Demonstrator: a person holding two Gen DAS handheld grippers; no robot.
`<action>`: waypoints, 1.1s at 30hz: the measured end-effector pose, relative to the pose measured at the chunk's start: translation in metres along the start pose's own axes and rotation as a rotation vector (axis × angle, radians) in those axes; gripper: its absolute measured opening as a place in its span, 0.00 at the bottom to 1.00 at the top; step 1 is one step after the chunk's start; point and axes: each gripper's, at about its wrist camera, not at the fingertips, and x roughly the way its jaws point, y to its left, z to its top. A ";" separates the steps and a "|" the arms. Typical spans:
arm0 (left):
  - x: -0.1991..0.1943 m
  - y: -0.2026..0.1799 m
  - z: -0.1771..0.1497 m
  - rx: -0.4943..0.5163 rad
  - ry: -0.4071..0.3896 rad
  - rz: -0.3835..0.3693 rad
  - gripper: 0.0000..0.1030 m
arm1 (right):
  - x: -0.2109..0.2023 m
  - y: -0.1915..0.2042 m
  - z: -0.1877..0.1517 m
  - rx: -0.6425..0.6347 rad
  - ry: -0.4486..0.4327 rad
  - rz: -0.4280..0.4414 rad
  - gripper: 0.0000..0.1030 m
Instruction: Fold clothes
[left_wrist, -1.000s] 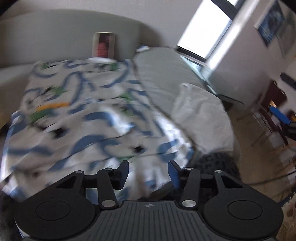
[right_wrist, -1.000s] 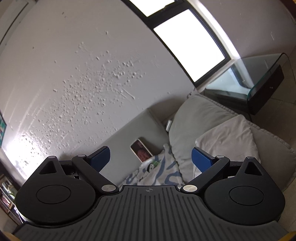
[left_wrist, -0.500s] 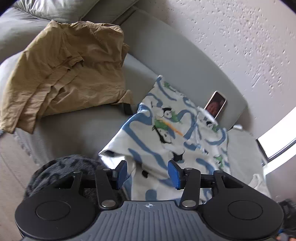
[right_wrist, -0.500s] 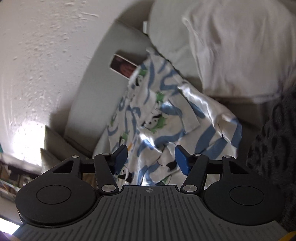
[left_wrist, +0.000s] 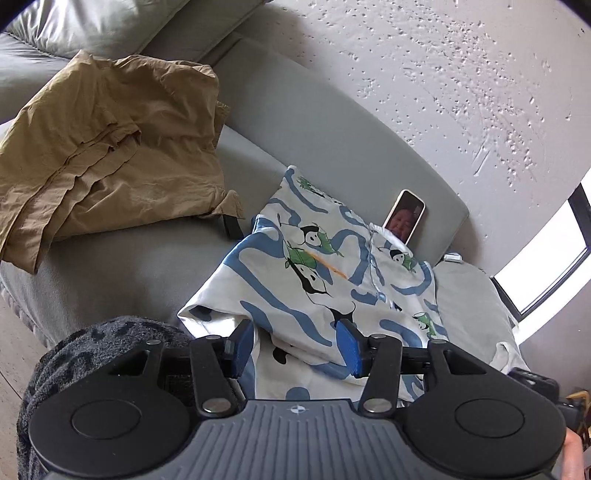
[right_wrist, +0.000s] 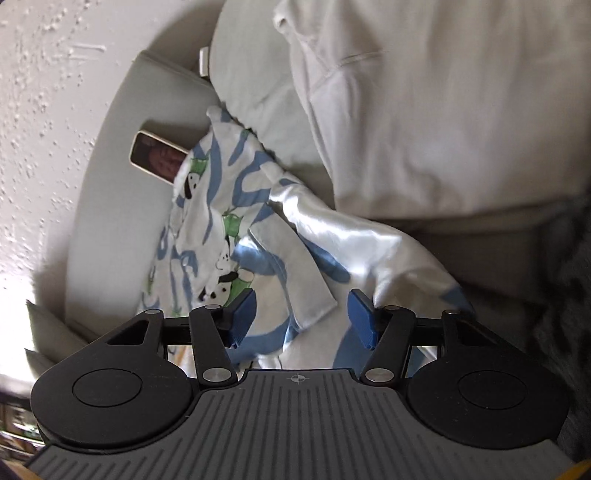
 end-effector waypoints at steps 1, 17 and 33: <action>-0.004 0.001 -0.001 0.005 -0.001 0.001 0.47 | 0.004 0.001 0.001 -0.006 0.005 -0.008 0.57; -0.017 0.004 -0.008 0.038 -0.003 0.017 0.50 | -0.011 0.044 -0.024 -0.447 -0.111 -0.107 0.02; -0.021 0.004 -0.009 0.035 -0.001 0.016 0.50 | -0.005 0.005 0.002 -0.104 0.101 0.025 0.32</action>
